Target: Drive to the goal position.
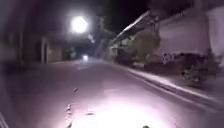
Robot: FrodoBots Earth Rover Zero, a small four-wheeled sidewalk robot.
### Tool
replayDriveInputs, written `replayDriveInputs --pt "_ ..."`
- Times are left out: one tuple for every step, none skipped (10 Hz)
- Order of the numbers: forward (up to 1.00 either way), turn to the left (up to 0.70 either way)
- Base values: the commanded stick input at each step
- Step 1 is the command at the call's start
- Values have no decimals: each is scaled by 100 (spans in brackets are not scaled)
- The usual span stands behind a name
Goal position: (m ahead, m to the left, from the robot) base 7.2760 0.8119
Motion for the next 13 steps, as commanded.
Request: replayDriveInputs --pt "70 0" --pt "70 0" --pt "70 0" --pt "70 0" --pt "70 0" --pt "70 0" --pt "70 0" --pt "70 0" --pt "70 0" --pt "70 0" --pt "70 0" --pt "70 0" --pt "70 0"
